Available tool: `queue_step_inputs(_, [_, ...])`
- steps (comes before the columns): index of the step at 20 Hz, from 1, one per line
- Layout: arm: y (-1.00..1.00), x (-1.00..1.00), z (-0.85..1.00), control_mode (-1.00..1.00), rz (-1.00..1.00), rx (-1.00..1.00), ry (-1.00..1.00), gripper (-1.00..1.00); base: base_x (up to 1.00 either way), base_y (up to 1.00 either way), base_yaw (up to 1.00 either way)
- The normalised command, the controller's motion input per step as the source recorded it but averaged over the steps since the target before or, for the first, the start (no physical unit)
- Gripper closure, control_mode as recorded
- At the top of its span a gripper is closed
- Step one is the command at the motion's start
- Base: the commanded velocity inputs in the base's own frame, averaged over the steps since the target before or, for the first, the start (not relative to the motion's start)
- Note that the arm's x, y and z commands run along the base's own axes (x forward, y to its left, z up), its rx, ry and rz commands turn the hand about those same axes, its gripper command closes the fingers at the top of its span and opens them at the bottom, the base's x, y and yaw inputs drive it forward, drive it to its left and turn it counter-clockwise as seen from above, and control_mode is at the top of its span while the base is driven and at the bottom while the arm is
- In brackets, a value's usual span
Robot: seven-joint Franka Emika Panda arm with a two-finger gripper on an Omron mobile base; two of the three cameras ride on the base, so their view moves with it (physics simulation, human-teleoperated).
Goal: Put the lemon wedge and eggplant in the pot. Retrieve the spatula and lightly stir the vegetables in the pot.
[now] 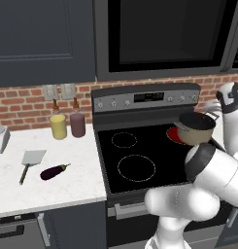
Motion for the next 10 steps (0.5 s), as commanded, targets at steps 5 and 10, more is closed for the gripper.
queue_step_inputs(5, [0.87, -0.96, 0.85, -1.0, 0.0, 0.0, 0.14, -1.0, 0.0, 0.0, 0.0])
queue_step_inputs(10, [1.0, -0.72, 0.58, -1.0, 0.0, 0.0, 0.32, -1.0, 0.0, 0.0, 0.0])
